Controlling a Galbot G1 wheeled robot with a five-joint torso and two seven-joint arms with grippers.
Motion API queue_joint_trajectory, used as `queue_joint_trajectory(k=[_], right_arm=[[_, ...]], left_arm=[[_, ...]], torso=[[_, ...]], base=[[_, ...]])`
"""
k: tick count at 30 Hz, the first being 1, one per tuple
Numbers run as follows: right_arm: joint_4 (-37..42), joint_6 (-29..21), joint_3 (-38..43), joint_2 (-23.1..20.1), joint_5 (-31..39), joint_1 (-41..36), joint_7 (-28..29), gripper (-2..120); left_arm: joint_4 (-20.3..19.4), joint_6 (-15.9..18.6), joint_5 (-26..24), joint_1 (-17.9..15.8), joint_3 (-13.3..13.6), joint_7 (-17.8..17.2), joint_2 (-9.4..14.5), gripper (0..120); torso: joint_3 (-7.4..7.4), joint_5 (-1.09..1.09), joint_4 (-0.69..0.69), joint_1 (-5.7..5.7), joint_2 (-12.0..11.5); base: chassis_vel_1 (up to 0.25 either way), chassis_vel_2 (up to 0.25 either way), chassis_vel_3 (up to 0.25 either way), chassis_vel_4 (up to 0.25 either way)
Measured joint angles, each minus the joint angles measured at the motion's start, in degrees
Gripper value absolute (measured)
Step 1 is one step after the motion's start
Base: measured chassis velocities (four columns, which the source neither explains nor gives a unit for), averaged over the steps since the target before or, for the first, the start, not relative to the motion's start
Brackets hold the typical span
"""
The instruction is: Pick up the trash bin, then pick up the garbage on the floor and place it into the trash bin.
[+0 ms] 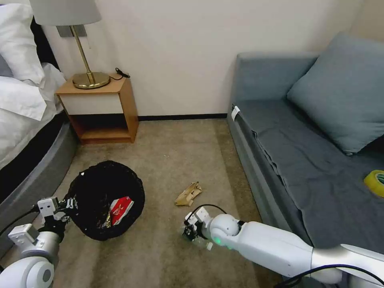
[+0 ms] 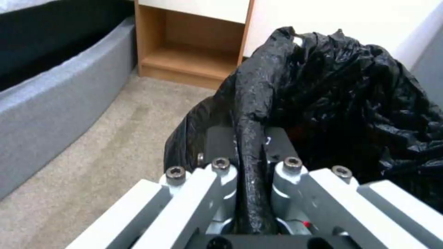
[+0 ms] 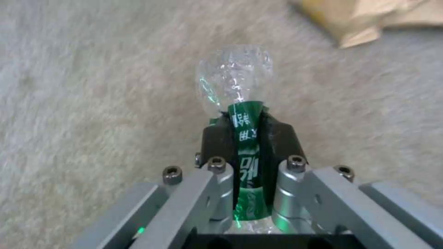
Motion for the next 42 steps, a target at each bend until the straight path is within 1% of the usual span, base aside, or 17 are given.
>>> queue_joint_trajectory(k=[6,15,18,20,22,24,26,27,30,31,33,34,35,38,40,41,42], right_arm=[[2.9,0.3,3.9,-2.0,0.6,0.5,0.5,8],[7.4,0.5,7.7,-3.2,1.5,1.7,1.3,8],[11.2,1.2,10.2,-4.0,1.5,3.2,1.6,8],[12.1,1.4,10.8,-4.2,1.5,3.7,1.7,8],[15.8,1.9,13.1,-5.1,2.6,6.5,2.3,8],[16.8,2.2,13.7,-5.4,3.2,7.4,2.5,8],[19.8,3.6,15.3,-6.0,4.8,10.3,3.0,7],[19.8,3.6,15.3,-6.0,4.8,10.3,3.0,7],[24.0,6.1,17.0,-6.3,7.3,13.3,3.6,7],[24.0,6.1,17.0,-6.3,7.3,13.3,3.6,7],[26.8,7.3,17.2,-6.0,10.3,14.9,5.2,7],[28.3,7.8,17.2,-5.8,11.9,15.4,5.8,7],[28.3,7.8,17.2,-5.8,11.9,15.4,5.8,7],[31.9,9.7,15.8,-4.8,14.5,16.3,6.8,7],[32.3,10.3,15.4,-4.5,14.6,16.3,6.8,7],[32.9,12.1,13.9,-3.4,14.2,16.1,6.8,7],[32.9,12.5,13.3,-3.0,13.9,15.9,6.8,7]], left_arm=[[0.8,0.1,0.0,-1.0,1.1,-0.1,0.3,5],[1.9,0.6,0.0,-2.2,2.6,-0.3,0.5,5],[2.3,0.8,0.1,-2.6,3.6,-0.5,0.4,5],[2.4,0.8,0.2,-2.7,3.8,-0.5,0.4,5],[2.6,0.9,0.9,-3.1,4.6,-0.7,0.2,5],[2.7,0.9,1.1,-3.2,4.9,-0.7,0.1,5],[2.7,1.0,1.5,-3.6,5.8,-0.9,-0.3,5],[2.7,1.0,1.5,-3.6,5.8,-0.9,-0.3,5],[2.4,1.4,1.6,-3.9,6.9,-1.2,-0.5,5],[2.4,1.4,1.6,-3.9,6.9,-1.2,-0.5,5],[1.8,1.7,1.3,-3.9,7.3,-1.5,-0.6,5],[1.5,1.9,1.1,-3.9,7.5,-1.6,-0.6,5],[1.5,1.9,1.1,-3.9,7.5,-1.6,-0.6,5],[0.8,2.0,1.0,-3.7,8.0,-1.8,-0.9,5],[0.6,2.0,0.9,-3.6,8.0,-1.8,-1.0,5],[0.2,2.1,0.8,-3.3,8.2,-1.9,-1.2,5],[0.1,2.1,0.7,-3.3,8.3,-1.9,-1.3,5]], torso=[[0.0,0.01,0.0,0.0,0.0],[0.0,0.01,0.0,0.0,0.0],[0.0,0.0,0.0,0.0,0.0],[0.0,0.0,0.0,0.0,0.0],[0.0,0.0,0.0,0.0,0.0],[0.0,-0.01,0.0,0.0,0.0],[0.0,0.0,0.0,0.0,0.0],[0.0,0.0,0.0,0.0,0.0],[0.0,0.0,0.0,0.0,0.0],[0.0,0.0,0.0,0.0,0.0],[0.0,-0.01,0.0,0.0,0.0],[0.0,0.0,0.0,0.0,0.0],[0.0,0.0,0.0,0.0,0.0],[0.0,-0.01,0.0,0.0,0.0],[0.0,0.0,0.0,0.0,0.0],[0.0,-0.01,0.0,-0.01,0.0],[0.0,-0.02,0.0,0.0,0.0]], base=[[0.0,0.0,0.0,0.0],[0.0,0.0,0.0,0.0],[0.0,0.0,0.0,0.0],[0.0,0.0,0.0,0.0],[0.0,0.0,0.0,0.0],[0.0,0.0,0.0,0.0],[0.0,0.0,0.0,0.0],[0.0,0.0,0.0,0.0],[0.0,0.0,0.0,0.0],[0.0,0.0,0.0,0.0],[0.0,0.0,0.0,0.0],[0.0,0.0,0.0,0.0],[0.0,0.0,0.0,0.0],[0.0,0.0,0.0,0.0],[0.0,0.0,0.0,0.0],[0.0,0.0,0.0,0.0],[0.0,0.0,0.0,0.0]])
